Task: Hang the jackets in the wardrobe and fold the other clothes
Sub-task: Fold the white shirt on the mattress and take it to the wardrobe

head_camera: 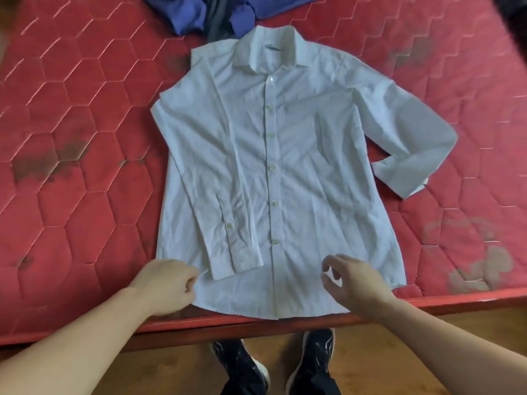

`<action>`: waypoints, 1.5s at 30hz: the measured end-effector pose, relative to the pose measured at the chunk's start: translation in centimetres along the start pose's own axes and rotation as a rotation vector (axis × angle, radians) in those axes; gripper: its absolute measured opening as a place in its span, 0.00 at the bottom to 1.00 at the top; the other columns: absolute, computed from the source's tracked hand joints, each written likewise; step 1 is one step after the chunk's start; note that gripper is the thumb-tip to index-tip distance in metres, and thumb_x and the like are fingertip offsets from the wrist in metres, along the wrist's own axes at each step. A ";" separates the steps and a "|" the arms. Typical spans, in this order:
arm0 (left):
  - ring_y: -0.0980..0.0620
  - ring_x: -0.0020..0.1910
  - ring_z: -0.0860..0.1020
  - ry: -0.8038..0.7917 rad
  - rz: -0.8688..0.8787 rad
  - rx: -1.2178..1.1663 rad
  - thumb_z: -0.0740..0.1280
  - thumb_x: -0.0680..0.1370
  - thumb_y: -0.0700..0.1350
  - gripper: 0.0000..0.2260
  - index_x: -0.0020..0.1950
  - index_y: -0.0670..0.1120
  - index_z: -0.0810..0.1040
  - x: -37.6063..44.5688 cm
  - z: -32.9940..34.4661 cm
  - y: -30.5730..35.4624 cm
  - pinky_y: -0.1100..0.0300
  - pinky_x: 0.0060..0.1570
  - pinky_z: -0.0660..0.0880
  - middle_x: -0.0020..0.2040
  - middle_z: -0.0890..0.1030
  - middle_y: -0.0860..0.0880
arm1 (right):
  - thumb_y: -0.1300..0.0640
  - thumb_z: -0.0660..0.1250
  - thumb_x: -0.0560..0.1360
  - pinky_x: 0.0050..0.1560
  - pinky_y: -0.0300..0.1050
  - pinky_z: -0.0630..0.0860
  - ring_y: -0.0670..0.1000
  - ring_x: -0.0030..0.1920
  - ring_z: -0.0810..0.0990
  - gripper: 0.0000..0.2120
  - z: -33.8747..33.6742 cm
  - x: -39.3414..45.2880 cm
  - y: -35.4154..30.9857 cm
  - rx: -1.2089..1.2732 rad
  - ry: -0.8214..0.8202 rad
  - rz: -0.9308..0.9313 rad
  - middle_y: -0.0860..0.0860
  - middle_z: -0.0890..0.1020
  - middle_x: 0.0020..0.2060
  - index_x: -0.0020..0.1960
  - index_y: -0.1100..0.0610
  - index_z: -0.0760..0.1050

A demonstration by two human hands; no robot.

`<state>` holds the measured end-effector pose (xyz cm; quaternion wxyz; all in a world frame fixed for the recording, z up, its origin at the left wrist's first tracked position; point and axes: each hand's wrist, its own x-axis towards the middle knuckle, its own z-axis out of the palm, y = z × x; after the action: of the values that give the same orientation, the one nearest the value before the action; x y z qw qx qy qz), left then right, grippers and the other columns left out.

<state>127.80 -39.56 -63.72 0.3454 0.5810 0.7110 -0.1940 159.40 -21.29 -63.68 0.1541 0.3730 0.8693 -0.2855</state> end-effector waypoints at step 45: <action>0.45 0.47 0.83 -0.246 -0.124 -2.042 0.66 0.73 0.50 0.18 0.57 0.42 0.84 15.5 -18.6 25.6 0.52 0.52 0.78 0.52 0.84 0.41 | 0.50 0.61 0.80 0.61 0.53 0.76 0.56 0.56 0.82 0.20 -19.0 12.5 13.4 1.726 -0.257 0.283 0.57 0.82 0.57 0.67 0.60 0.74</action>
<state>146.08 -9.84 -58.87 0.7342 -0.0510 0.5255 0.4269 159.77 4.81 -59.78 -0.0507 0.4284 0.2721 -0.8602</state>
